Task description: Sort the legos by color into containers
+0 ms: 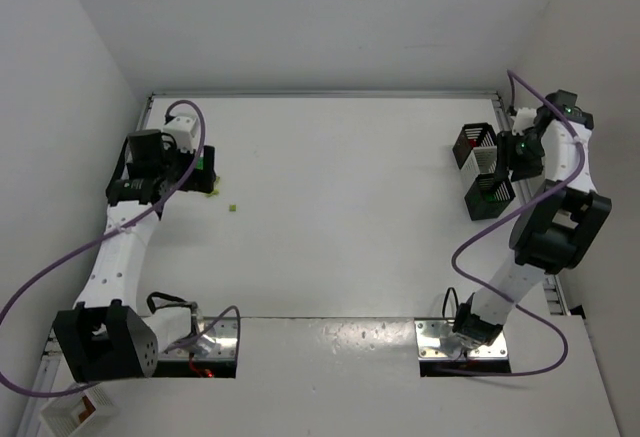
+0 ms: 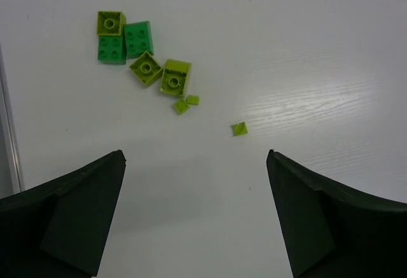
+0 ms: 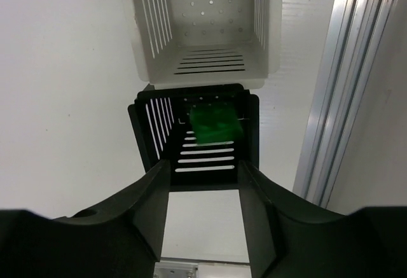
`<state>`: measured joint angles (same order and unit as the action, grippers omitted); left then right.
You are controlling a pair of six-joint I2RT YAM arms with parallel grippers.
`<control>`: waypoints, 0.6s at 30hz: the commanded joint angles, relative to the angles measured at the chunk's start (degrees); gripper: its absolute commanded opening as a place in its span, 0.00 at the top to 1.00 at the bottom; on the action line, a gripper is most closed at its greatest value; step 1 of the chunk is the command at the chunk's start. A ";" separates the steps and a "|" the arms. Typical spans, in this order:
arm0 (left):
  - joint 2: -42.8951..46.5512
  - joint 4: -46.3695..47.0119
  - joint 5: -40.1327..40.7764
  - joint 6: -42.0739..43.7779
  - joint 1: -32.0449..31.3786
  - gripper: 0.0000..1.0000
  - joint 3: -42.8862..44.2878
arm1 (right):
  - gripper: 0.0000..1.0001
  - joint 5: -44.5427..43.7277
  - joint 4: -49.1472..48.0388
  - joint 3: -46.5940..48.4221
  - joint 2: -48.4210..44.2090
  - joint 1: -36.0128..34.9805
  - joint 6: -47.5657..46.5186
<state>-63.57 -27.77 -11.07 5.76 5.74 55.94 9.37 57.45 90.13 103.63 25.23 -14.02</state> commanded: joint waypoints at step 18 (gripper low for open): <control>-30.63 4.04 -3.61 7.16 11.14 0.22 19.55 | 0.51 14.72 -4.89 -10.14 -14.50 -7.83 4.44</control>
<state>-90.65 -24.75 -15.40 11.84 16.56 72.97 22.02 55.53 82.28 91.50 18.22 -11.55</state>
